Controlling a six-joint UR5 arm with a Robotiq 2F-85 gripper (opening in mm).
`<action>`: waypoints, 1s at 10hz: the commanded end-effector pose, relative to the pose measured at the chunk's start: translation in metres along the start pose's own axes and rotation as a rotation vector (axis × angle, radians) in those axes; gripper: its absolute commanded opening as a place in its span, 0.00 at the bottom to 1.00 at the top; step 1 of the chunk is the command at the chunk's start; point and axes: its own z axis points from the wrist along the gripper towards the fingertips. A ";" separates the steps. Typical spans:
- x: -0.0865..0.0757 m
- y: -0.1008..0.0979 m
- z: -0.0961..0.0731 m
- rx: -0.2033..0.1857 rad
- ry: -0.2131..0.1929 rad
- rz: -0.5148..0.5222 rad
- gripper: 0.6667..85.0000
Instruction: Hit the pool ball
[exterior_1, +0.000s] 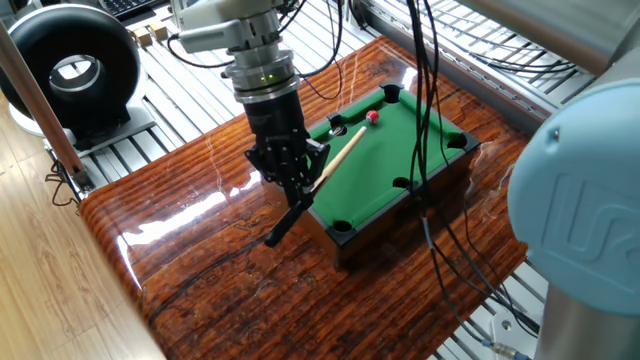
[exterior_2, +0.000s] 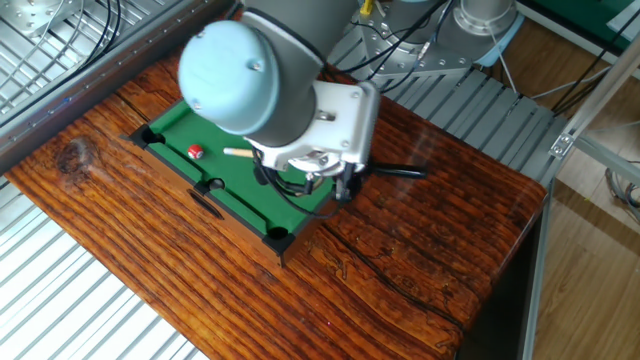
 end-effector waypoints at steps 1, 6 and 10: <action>0.005 0.000 0.000 0.028 -0.019 -0.031 0.00; 0.013 -0.026 -0.007 0.114 0.049 0.000 0.00; 0.003 -0.058 -0.013 0.239 -0.007 0.120 0.00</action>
